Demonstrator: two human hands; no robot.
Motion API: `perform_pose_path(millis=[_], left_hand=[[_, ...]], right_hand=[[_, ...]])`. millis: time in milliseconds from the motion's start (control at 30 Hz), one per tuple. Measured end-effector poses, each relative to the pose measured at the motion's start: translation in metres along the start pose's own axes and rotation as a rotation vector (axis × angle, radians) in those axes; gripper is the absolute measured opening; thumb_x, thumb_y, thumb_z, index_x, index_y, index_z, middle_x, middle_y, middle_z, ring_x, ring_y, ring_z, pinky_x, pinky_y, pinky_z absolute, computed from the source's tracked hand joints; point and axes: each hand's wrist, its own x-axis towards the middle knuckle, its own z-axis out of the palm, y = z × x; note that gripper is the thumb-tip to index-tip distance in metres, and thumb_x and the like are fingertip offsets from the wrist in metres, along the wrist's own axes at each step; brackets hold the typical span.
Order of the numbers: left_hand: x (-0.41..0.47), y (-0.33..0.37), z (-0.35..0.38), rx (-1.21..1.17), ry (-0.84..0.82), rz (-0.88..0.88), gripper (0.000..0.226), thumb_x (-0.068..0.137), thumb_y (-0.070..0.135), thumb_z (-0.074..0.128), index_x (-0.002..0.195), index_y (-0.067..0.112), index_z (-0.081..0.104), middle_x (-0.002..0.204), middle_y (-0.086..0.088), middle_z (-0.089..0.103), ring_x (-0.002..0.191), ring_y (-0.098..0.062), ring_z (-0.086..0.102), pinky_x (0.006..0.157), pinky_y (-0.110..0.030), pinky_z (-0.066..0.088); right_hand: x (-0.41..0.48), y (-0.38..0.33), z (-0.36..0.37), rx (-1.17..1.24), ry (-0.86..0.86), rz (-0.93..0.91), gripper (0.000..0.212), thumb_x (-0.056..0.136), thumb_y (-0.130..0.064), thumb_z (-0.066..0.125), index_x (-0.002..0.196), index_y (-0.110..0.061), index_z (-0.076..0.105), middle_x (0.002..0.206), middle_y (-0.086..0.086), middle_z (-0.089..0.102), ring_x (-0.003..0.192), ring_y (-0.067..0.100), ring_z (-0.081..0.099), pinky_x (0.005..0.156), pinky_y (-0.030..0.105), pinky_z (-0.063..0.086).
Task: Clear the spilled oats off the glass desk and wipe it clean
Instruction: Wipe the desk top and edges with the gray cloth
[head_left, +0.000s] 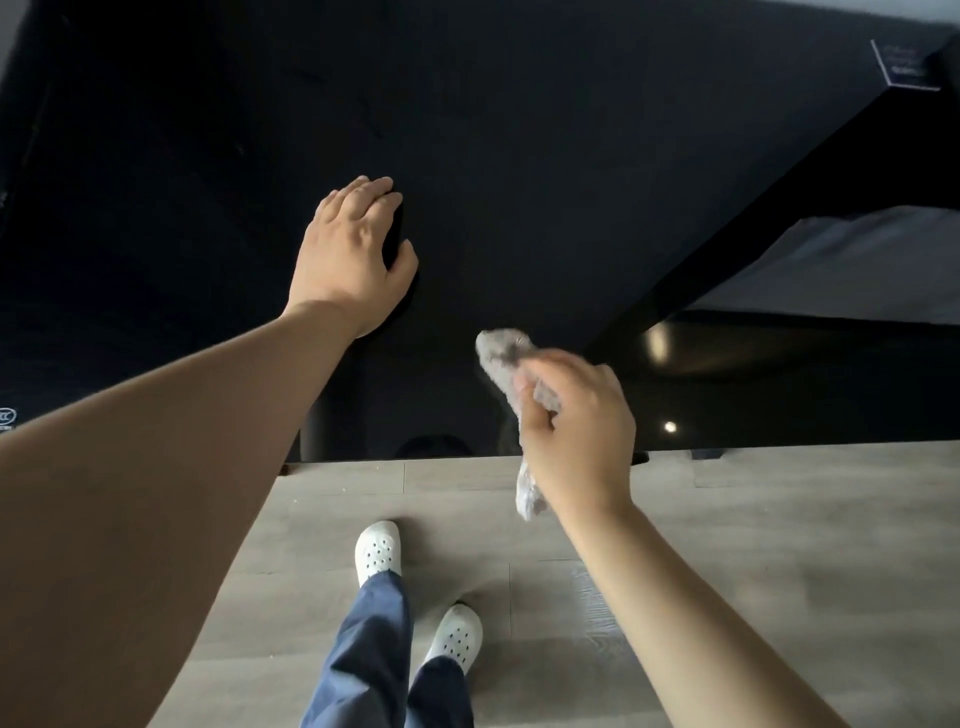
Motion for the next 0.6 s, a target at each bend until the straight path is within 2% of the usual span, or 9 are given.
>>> perform_pose_path(millis=[133,233,300,367,433,500,600], left_hand=[[0.000,0.001,-0.001,0.005,0.005,-0.002,0.054,0.091,0.034,0.043,0.137,0.005,0.049,0.148,-0.008,0.042,0.142,-0.025,0.029,0.119,-0.035,0.016],[0.000,0.000,0.000,0.004,0.001,0.007,0.052,0.093,0.032,0.045,0.138,0.005,0.048,0.149,-0.009,0.041,0.143,-0.025,0.029,0.119,-0.035,0.016],[0.000,0.000,-0.001,-0.001,0.006,0.010,0.052,0.093,0.031,0.045,0.138,0.005,0.047,0.150,-0.009,0.040,0.143,-0.025,0.028,0.120,-0.036,0.016],[-0.001,0.000,-0.001,-0.004,0.001,0.011,0.052,0.094,0.031,0.045,0.139,0.005,0.046,0.150,-0.009,0.039,0.143,-0.025,0.027,0.120,-0.036,0.015],[-0.001,0.000,-0.001,-0.001,-0.001,0.016,0.051,0.094,0.030,0.045,0.139,0.005,0.046,0.150,-0.009,0.039,0.143,-0.024,0.027,0.120,-0.037,0.015],[-0.001,0.000,-0.001,-0.003,-0.005,0.014,0.051,0.095,0.030,0.045,0.139,0.005,0.046,0.151,-0.009,0.038,0.144,-0.024,0.026,0.120,-0.036,0.014],[-0.001,-0.001,-0.001,-0.001,-0.007,0.014,0.051,0.095,0.030,0.045,0.140,0.006,0.044,0.152,-0.008,0.037,0.144,-0.023,0.025,0.120,-0.036,0.013]], right_hand=[[-0.031,-0.001,-0.006,-0.031,-0.037,-0.110,0.018,0.078,-0.018,0.061,0.091,-0.026,0.071,0.097,-0.014,0.068,0.075,0.016,0.055,0.053,0.030,0.049],[-0.006,-0.004,0.007,-0.081,0.032,-0.099,0.022,0.075,-0.016,0.055,0.086,-0.025,0.072,0.090,-0.012,0.068,0.070,0.018,0.053,0.046,0.024,0.041],[-0.007,-0.008,0.009,-0.066,0.057,-0.036,0.022,0.074,-0.012,0.062,0.088,-0.026,0.072,0.092,-0.012,0.068,0.071,0.016,0.053,0.047,0.023,0.038],[-0.028,-0.005,0.006,-0.031,0.017,0.020,0.028,0.072,-0.009,0.071,0.093,-0.028,0.071,0.097,-0.015,0.068,0.075,0.014,0.053,0.050,0.030,0.046],[-0.043,-0.001,0.000,-0.039,-0.008,-0.021,0.034,0.068,-0.007,0.070,0.094,-0.029,0.071,0.099,-0.015,0.068,0.076,0.016,0.054,0.051,0.033,0.050],[-0.024,0.003,0.001,-0.088,0.019,-0.072,0.035,0.065,-0.003,0.071,0.090,-0.027,0.072,0.095,-0.012,0.068,0.074,0.018,0.054,0.049,0.029,0.046],[0.020,-0.008,0.010,-0.067,0.109,0.106,0.032,0.069,-0.001,0.071,0.090,-0.025,0.073,0.093,-0.011,0.070,0.075,0.020,0.056,0.051,0.023,0.036]])
